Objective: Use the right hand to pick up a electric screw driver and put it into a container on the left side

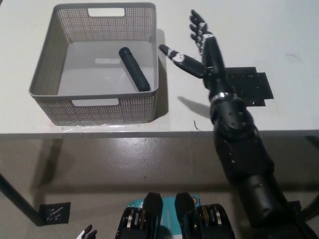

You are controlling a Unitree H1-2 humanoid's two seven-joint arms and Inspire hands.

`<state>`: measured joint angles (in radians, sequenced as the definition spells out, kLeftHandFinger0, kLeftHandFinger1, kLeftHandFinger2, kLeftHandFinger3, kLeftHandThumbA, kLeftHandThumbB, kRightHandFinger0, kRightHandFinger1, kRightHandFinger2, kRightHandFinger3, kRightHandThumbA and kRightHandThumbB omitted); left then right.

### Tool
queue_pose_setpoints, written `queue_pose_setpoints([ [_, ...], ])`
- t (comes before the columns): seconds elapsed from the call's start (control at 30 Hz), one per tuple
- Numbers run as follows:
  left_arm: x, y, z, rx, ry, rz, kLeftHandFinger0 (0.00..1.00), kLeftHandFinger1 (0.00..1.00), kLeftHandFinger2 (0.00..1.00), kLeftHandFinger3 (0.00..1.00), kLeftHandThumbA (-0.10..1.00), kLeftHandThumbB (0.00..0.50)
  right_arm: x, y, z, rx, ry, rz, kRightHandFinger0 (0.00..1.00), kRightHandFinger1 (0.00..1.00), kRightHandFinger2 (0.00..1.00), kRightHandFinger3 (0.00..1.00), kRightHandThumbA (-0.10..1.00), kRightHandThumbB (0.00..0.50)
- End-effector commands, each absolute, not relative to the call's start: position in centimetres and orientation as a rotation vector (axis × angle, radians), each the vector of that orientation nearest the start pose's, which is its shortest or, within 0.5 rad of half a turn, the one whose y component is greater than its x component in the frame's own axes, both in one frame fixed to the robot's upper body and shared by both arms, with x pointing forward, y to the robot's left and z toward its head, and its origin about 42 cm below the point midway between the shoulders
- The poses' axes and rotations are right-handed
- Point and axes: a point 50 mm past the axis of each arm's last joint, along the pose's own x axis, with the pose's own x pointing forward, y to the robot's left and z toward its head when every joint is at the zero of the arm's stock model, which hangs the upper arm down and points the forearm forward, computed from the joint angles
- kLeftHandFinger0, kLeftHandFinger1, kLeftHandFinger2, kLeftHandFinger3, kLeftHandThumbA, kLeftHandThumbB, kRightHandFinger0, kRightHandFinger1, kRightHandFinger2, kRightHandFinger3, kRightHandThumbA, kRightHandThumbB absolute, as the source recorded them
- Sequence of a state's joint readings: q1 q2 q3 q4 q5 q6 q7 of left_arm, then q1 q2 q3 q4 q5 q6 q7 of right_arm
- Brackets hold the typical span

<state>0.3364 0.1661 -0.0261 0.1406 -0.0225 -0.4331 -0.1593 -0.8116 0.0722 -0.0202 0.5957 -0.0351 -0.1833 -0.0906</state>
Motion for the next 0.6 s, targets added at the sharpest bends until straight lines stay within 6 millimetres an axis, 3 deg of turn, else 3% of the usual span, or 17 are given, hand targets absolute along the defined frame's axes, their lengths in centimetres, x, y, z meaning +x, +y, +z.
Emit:
queue_pose_setpoints([
  [0.0,12.4,28.5,2.8,0.183,0.034,-0.179,1.00,1.00,1.00,1.00,1.00,0.201,41.2,-14.9,38.2,0.103,-0.759,0.198,1.00,1.00,1.00,1.00,0.98,0.310],
  [0.2,11.5,28.8,3.0,0.188,0.045,-0.181,1.00,1.00,1.00,1.00,0.99,0.185,34.8,-18.2,32.9,0.087,-0.744,0.193,1.00,1.00,1.00,1.00,0.96,0.294],
  [0.3,11.3,28.4,2.8,0.199,0.054,-0.191,1.00,1.00,1.00,1.00,1.00,0.181,31.7,-20.1,29.1,0.111,-0.687,0.172,1.00,1.00,1.00,1.00,0.88,0.281],
  [0.4,11.4,28.4,2.7,0.183,0.053,-0.182,1.00,1.00,1.00,1.00,0.99,0.186,29.3,-21.3,25.5,0.115,-0.619,0.160,1.00,1.00,1.00,1.00,0.89,0.256],
  [0.47,11.4,28.4,2.7,0.191,0.053,-0.183,1.00,1.00,1.00,1.00,0.99,0.162,27.8,-22.0,22.9,0.120,-0.559,0.136,1.00,1.00,1.00,1.00,0.89,0.239],
  [0.57,11.4,28.4,2.7,0.196,0.053,-0.183,1.00,1.00,1.00,1.00,1.00,0.165,25.5,-22.8,19.0,0.105,-0.464,0.123,1.00,1.00,1.00,1.00,0.90,0.248],
])
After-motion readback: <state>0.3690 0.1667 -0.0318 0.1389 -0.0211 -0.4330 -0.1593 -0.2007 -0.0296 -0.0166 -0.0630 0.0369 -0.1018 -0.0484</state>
